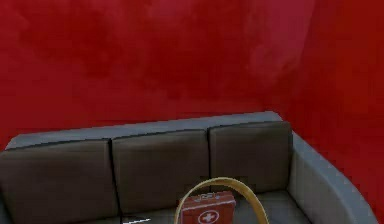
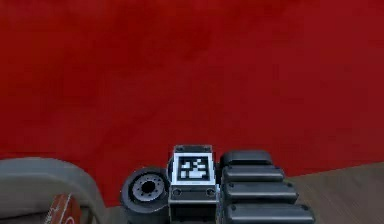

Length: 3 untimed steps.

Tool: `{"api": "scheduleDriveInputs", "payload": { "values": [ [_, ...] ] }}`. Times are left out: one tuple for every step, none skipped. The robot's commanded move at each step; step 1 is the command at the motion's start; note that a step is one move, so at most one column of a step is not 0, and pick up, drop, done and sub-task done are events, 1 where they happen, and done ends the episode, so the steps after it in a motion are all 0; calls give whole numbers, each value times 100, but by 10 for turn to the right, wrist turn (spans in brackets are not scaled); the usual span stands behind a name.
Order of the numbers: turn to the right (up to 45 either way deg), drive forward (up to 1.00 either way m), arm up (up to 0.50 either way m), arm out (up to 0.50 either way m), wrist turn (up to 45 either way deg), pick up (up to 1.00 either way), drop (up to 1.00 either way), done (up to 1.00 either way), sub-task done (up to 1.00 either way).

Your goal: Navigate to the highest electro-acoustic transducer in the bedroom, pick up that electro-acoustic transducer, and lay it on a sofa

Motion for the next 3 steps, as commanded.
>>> {"api": "scheduleDriveInputs", "payload": {
  "values": [
    [-240, 0, 0, 0, 0, 0, 0, 0, 0],
    [450, 0, 0, 0, 0, 0, 0, 0, 0],
    [450, 0, 0, 0, 0, 0, 0, 0, 0]
  ]
}}
